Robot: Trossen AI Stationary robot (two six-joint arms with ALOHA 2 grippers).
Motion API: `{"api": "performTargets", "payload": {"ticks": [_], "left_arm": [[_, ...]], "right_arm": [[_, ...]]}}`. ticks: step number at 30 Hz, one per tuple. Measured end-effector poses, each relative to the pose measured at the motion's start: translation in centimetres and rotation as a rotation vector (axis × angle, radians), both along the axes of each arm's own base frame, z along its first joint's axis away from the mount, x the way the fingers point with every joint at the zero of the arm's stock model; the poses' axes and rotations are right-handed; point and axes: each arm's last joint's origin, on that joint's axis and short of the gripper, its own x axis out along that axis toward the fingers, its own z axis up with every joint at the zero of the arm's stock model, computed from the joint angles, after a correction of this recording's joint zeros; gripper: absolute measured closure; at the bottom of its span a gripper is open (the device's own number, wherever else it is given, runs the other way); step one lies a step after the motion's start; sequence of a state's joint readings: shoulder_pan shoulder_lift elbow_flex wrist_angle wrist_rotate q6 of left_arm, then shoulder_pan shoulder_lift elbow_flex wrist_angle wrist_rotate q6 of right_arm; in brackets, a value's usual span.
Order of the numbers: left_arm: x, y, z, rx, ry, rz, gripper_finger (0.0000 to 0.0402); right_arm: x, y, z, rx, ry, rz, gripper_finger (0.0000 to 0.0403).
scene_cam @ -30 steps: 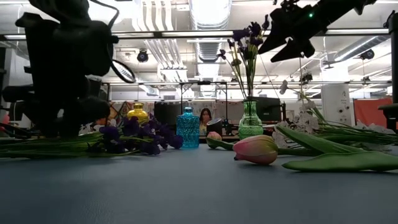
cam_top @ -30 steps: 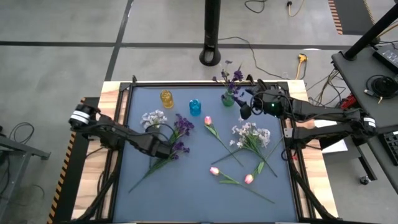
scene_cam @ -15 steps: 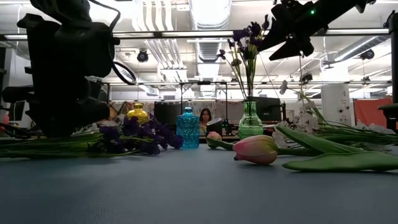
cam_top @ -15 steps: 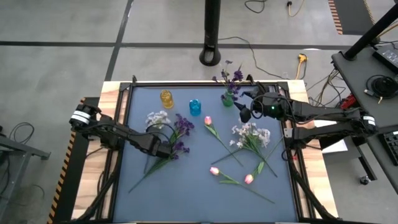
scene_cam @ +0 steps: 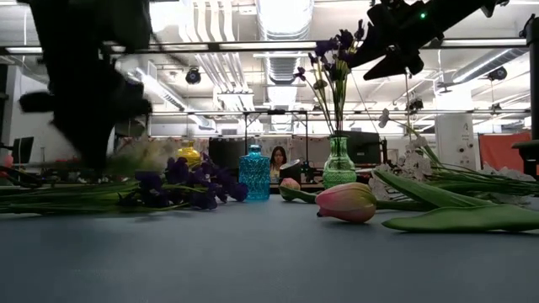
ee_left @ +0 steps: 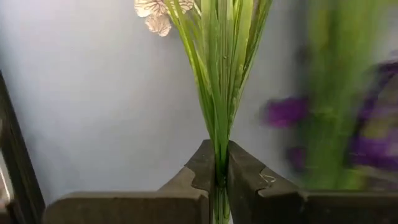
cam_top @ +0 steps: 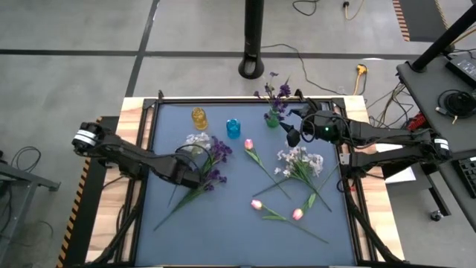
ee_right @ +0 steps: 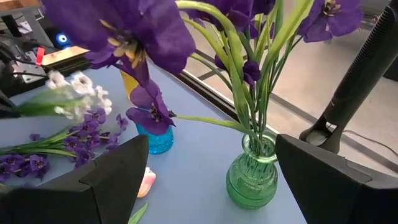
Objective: Sort flowers into vase by color
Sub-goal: Put the left white flower into the yellow vase
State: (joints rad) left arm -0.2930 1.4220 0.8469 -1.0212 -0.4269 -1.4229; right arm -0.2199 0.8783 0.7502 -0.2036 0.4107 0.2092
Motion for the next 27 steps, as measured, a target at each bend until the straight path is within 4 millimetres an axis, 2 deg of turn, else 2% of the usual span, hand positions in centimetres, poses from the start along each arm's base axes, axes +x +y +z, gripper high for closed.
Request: {"api": "performTargets", "payload": {"ticks": [7,12,16,18,22,24,27], "left_arm": [[-0.4,0.0,6.9,0.254,-0.253,-0.237,0.0397],[-1.2,0.8,10.5,0.431,-0.392,-0.392,0.0398],[-1.5,1.1,12.4,0.606,-0.516,-0.583,0.0398],[-1.7,1.2,13.0,0.722,-0.599,-0.681,0.0398],[-2.8,2.1,12.6,0.935,-0.775,-0.82,0.0398],[-3.6,3.3,12.2,1.032,-0.844,-0.766,0.0398],[-4.5,5.4,10.7,1.147,-0.866,-0.599,0.0398]], "right_arm": [[0.0,0.0,0.0,-0.003,0.004,0.002,0.006],[0.0,0.0,0.0,-0.006,0.007,0.003,0.006],[0.0,0.0,-0.1,-0.006,0.01,0.004,0.006],[0.0,0.0,-0.2,-0.006,0.011,0.004,0.006],[0.0,0.0,-0.2,-0.004,0.012,0.003,0.006],[0.0,0.0,-0.2,0.001,0.008,0.001,0.006],[0.0,0.0,-0.2,0.001,0.003,0.0,0.006]]}}
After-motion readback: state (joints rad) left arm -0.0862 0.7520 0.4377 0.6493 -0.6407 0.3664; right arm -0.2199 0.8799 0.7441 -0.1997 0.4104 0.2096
